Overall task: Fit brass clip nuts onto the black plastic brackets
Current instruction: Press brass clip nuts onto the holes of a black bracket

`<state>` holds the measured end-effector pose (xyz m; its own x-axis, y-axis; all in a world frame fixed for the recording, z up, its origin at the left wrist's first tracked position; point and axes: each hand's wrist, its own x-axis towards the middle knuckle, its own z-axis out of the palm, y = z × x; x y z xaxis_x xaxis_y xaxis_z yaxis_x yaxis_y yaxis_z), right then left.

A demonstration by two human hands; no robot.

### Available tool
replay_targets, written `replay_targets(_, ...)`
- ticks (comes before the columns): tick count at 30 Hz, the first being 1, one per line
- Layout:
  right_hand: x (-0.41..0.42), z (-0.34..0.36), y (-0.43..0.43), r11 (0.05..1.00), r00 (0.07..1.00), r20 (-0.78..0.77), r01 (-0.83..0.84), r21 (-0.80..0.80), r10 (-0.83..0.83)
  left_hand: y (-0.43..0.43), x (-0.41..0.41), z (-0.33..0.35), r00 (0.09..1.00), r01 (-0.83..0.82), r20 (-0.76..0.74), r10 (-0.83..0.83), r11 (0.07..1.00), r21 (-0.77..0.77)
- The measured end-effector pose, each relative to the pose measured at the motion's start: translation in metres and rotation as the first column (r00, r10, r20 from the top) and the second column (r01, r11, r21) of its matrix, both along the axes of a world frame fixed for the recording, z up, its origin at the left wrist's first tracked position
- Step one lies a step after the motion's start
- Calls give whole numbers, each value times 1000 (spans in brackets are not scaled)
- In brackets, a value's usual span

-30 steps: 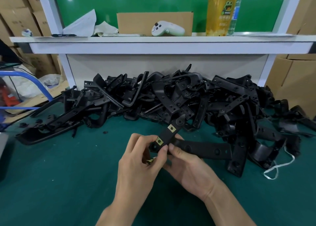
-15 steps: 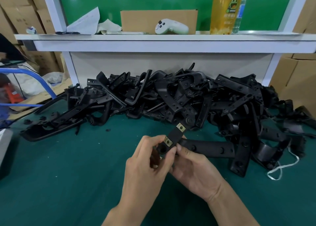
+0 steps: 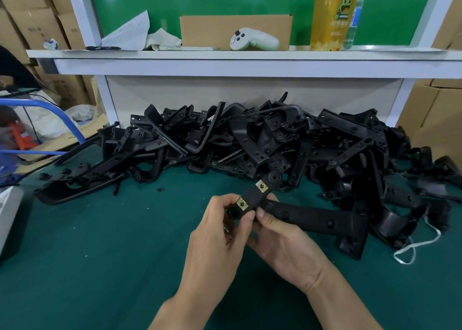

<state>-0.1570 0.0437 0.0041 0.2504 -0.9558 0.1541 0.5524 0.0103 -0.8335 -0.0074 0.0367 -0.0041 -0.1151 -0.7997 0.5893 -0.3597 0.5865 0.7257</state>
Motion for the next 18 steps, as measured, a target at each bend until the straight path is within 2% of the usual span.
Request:
replay_targets(7, 2, 0, -1, 1000, 998, 65, -9, 19, 8, 0, 0, 2, 1000, 2, -27, -2, 1000, 12)
replay_targets(12, 8, -5, -3, 994, 989, 137, 49, 96, -62, 1, 0, 4, 998, -23, -62, 23, 1000, -3)
replay_targets(14, 10, -5, -3, 988, 987, 136, 61, 144, -81, 1, 1, 5, 1000, -17, -10, 17, 998, -53)
replay_targets(16, 11, -5, 0, 976, 986, 132, 75, 204, -103, 3, 2, 2, 992, -24, 120, 41, 990, -142)
replay_targets(18, 8, -5, 5, 960, 984, 121, 92, 266, -128, 5, 3, -4, 972, -31, 227, 67, 987, -155)
